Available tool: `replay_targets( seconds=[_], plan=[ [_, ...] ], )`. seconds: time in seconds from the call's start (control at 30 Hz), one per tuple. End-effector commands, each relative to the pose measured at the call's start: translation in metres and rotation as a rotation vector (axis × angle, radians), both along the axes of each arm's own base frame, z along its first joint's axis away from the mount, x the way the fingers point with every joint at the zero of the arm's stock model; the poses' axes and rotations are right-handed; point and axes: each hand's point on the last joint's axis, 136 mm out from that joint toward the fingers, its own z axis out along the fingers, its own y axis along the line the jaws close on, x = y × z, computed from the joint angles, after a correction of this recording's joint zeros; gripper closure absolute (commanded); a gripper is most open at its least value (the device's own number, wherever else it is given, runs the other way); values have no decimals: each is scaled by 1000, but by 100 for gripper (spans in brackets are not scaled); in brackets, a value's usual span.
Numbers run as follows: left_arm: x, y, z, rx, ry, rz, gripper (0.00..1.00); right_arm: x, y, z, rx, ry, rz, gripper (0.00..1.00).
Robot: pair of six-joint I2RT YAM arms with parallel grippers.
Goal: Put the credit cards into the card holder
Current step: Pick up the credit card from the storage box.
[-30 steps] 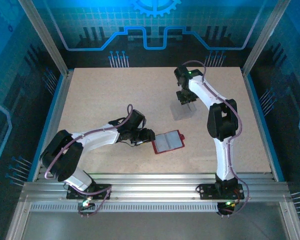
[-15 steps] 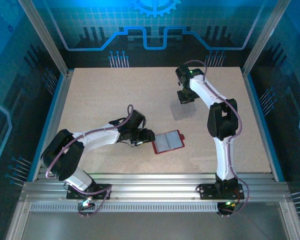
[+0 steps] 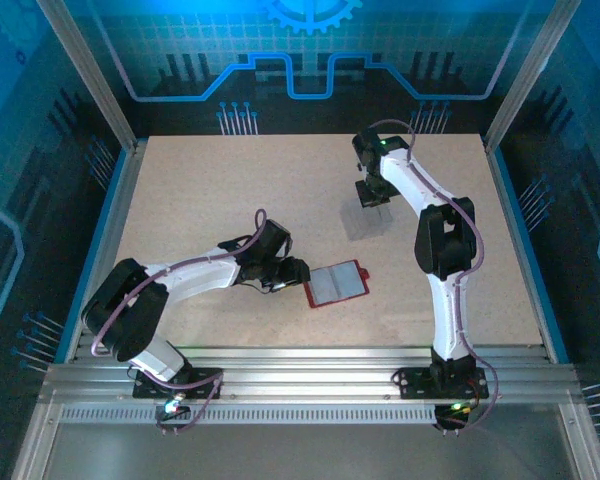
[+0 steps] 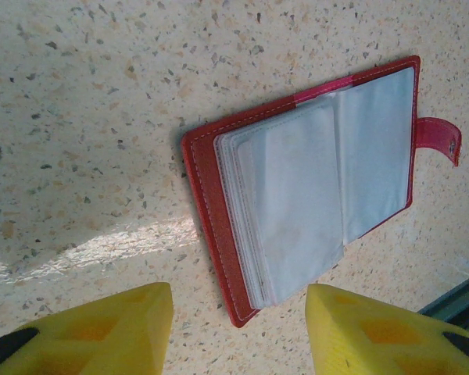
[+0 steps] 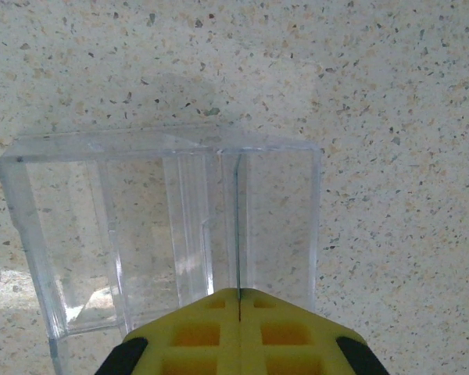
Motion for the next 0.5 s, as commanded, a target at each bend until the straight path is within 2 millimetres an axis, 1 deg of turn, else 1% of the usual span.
replay_targets(
  seconds=[0.0, 0.13, 0.27, 0.33, 0.4, 0.47],
  plan=[
    [3, -3, 1, 0, -8, -32, 50, -2, -2, 33, 2, -64, -14, 100],
    [3, -1, 2, 49, -28, -46, 46, -2, -1, 70, 34, -169, -32, 100],
    [2, -5, 3, 103, -44, -77, 42, -7, 8, 109, 75, -269, -24, 100],
    [3, -10, 1, 117, -44, -89, 42, -15, 15, 123, 109, -305, -12, 100],
    [3, -14, -3, 139, -43, -103, 42, -27, 25, 132, 164, -328, 4, 100],
    [4, -17, -8, 176, -36, -111, 43, -42, 33, 135, 243, -343, 13, 100]
  ],
)
